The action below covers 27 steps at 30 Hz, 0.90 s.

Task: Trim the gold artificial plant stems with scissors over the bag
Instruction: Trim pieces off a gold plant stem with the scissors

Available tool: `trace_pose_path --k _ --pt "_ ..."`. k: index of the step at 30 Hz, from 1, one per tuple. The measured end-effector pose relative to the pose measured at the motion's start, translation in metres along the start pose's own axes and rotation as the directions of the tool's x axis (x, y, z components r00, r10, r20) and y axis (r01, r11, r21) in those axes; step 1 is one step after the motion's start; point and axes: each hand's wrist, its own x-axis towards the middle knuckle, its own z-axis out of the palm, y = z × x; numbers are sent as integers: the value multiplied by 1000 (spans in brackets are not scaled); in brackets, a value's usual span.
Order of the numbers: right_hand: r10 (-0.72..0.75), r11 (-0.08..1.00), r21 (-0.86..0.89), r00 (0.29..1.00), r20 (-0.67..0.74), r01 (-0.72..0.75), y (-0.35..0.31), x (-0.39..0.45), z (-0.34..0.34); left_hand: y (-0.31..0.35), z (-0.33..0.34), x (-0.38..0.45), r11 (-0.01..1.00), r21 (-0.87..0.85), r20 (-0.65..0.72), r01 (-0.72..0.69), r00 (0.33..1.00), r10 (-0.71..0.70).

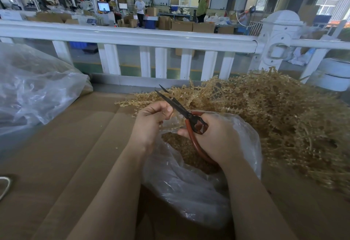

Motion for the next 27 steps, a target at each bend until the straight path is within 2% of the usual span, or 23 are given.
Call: trace_pose_path --k 8,12,21,27 --pt "1 999 36 1000 -1 -1 0 1 1 1 0 -1 998 59 80 -7 997 3" --pt "1 998 56 1000 -11 0 0 0 1 3 2 -3 999 -53 140 -9 990 17" --pt "8 999 44 1000 -1 -8 0 1 0 -1 3 -2 974 79 44 -211 977 208" --pt "35 998 57 998 48 -38 -1 0 -3 0 4 -1 983 98 57 -158 987 153"
